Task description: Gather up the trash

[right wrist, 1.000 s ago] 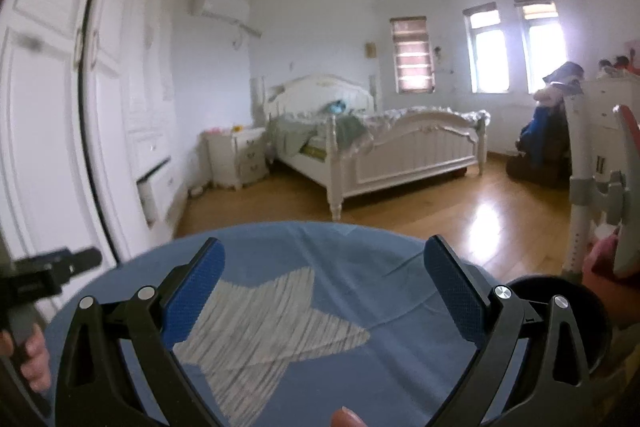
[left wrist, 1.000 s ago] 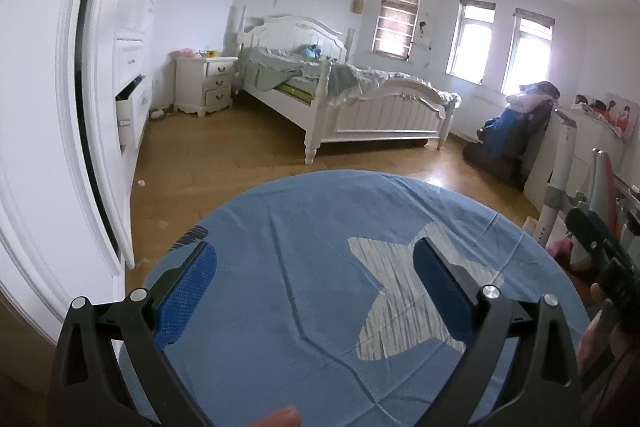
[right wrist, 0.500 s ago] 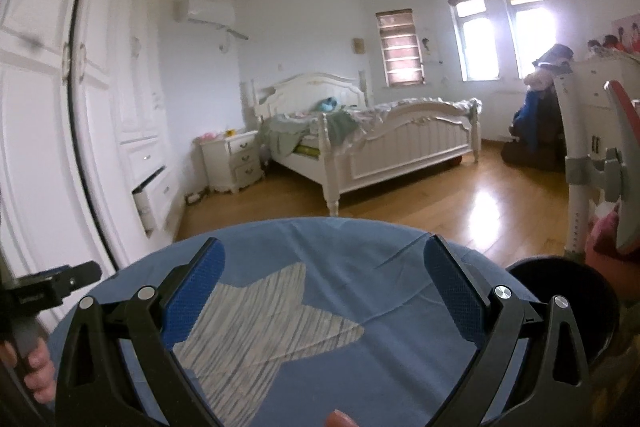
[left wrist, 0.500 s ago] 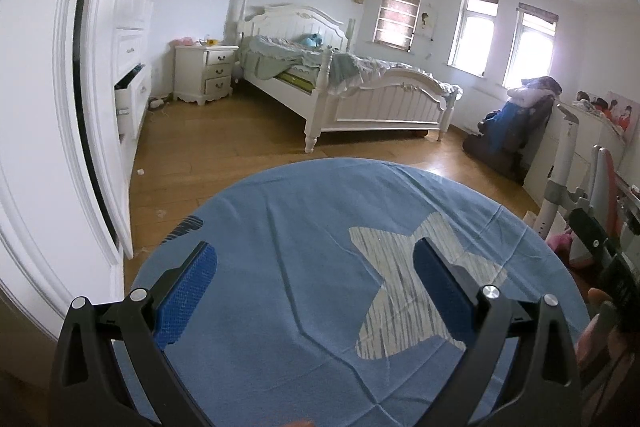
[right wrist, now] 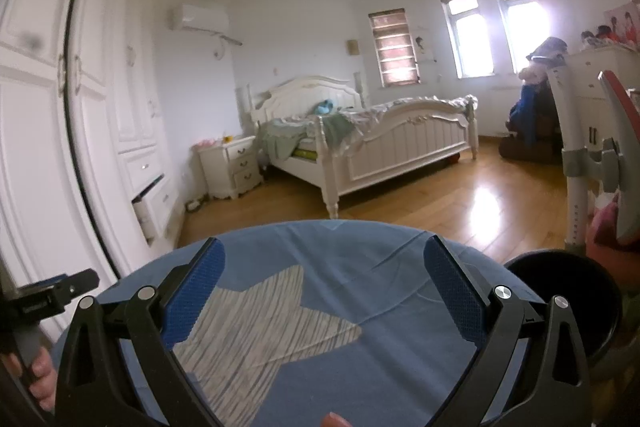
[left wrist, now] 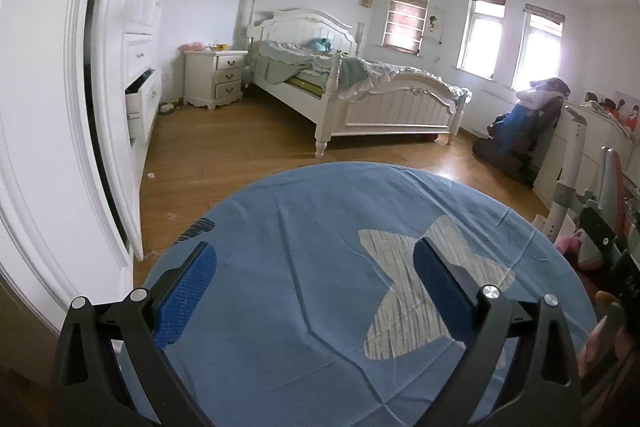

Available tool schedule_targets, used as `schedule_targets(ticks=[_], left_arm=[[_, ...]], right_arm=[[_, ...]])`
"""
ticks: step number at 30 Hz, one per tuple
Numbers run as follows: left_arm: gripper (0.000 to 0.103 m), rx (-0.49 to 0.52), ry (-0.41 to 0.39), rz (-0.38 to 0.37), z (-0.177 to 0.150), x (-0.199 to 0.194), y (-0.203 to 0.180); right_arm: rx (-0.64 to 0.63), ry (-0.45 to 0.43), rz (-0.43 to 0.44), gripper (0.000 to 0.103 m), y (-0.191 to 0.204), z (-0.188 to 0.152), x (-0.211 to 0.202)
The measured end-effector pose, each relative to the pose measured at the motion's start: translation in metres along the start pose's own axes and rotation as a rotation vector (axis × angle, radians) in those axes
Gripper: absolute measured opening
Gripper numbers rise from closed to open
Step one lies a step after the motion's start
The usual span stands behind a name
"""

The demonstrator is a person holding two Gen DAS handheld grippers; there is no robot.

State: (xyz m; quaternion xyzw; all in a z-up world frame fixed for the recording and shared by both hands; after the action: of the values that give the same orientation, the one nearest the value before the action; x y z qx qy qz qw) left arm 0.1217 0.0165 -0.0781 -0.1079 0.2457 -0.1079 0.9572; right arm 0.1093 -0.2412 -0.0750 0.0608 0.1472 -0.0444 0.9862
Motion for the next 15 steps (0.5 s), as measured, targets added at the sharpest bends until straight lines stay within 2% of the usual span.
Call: schedule_targets(ticks=[15], left_arm=[[0.098, -0.024, 0.009, -0.008, -0.0017, 0.0004, 0.0039]], right_arm=[[0.014, 0.009, -0.010, 0.098, 0.0017, -0.0017, 0.0042]])
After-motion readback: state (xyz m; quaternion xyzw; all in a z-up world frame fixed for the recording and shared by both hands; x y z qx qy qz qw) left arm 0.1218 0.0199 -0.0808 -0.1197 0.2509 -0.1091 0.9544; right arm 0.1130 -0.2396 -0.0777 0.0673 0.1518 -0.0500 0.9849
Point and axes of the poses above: each gripper's, at about its wrist camera, not at the fingertips, and x roughly the way its jaws point, y to its left, z to its top, the point moved 10 cm from there along x, roughly the way its jaws point, and after that the axes turned 15 degrees about -z, right-handed, at the moved point
